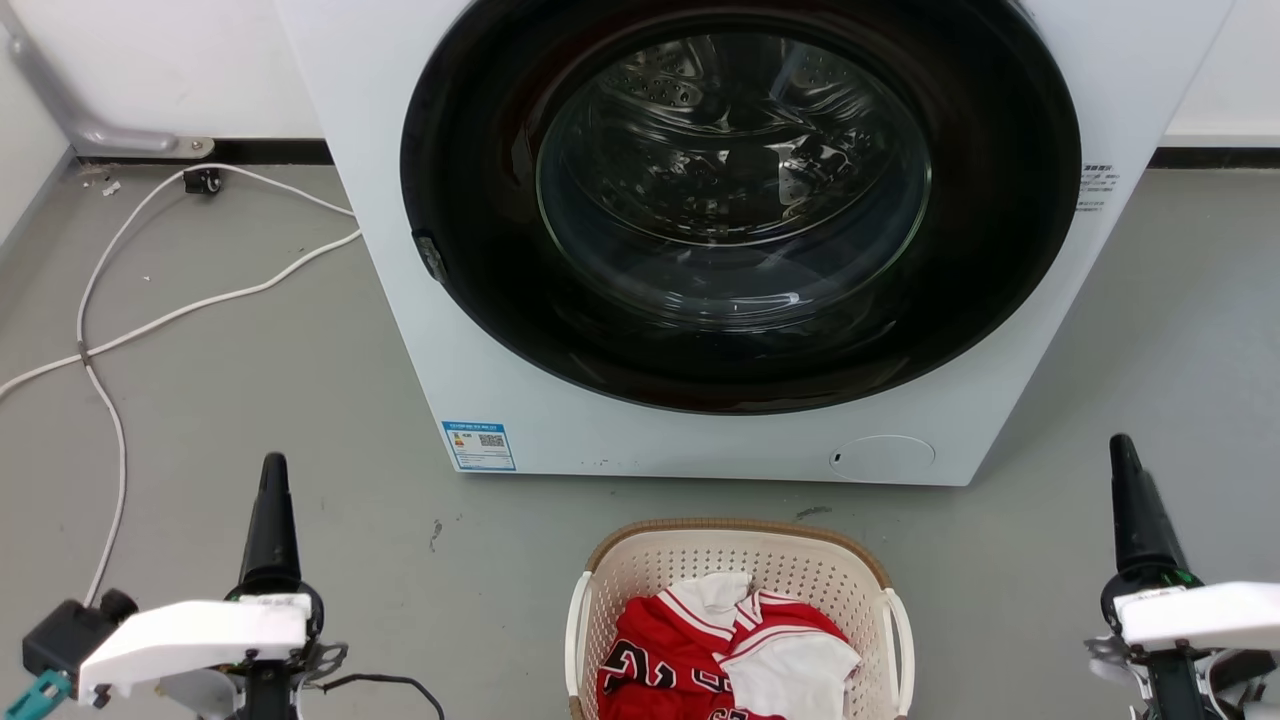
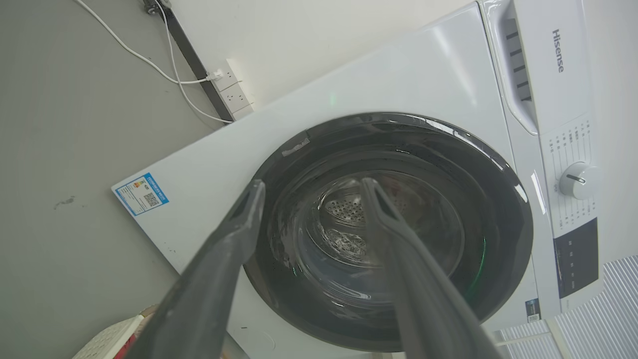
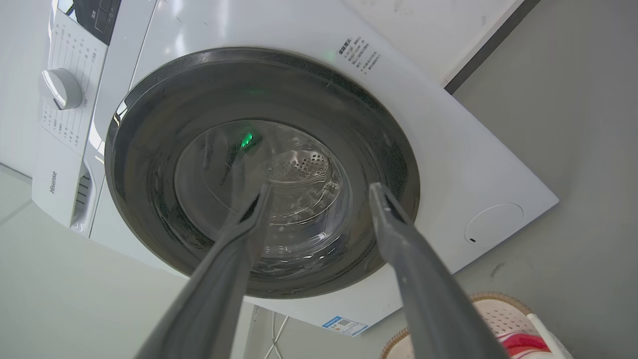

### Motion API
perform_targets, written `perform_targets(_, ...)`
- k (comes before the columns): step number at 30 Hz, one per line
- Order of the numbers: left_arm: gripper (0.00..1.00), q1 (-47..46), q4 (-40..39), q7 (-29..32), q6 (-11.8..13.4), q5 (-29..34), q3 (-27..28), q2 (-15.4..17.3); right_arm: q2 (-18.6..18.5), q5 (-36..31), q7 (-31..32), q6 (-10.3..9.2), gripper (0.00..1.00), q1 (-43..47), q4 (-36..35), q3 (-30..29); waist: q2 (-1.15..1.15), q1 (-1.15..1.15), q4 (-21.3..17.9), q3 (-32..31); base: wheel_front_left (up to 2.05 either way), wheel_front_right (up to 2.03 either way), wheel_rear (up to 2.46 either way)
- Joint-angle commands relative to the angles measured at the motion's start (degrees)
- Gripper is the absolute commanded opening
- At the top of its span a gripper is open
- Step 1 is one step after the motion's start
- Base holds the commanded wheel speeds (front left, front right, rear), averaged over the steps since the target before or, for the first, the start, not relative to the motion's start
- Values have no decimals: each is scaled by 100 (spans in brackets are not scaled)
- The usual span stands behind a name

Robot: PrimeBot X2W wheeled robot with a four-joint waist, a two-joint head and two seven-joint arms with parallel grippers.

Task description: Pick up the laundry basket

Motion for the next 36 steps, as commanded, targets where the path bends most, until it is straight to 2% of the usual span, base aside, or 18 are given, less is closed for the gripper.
perform_targets(1, 100, -60, -232, -58, 73, 359, -47, 21, -17, -473, -57, 1, 100, -124, -238, -10, 0, 0, -1, 10, 0, 0, 0)
perform_targets(6, 100, -6, -607, -154, 437, 1171, -321, 21, -17, -1480, -155, 1, 100, -115, -682, 51, 0, 0, -10, 47, 0, 0, 0)
perform_targets(10, 100, 20, -839, -230, 610, 1907, -620, 20, -17, -2166, -231, 1, 100, -76, -946, 145, 0, 0, -16, 77, 0, 0, 0)
perform_targets(14, 100, 73, -986, -300, 630, 2260, -892, 21, -17, -2731, -304, 1, 100, -12, -1116, 263, 0, 0, -21, 99, 0, 0, 0)
perform_targets(21, 100, 133, -1073, -416, 405, 2959, -1113, 18, -16, -3397, -423, 1, 100, 96, -1125, 389, 0, 0, -23, 114, 0, 0, 0)
perform_targets(28, 100, 128, -1083, -527, 515, 4040, -1505, 48, -16, -3954, -533, 1, 100, 167, -1067, 428, 0, 0, -34, 118, 0, 0, 0)
perform_targets(36, 100, 155, -967, -644, 815, 4683, -2033, 250, -15, -4472, -652, 1, 100, 245, -1059, 440, 0, 0, -43, 131, 0, 0, 0)
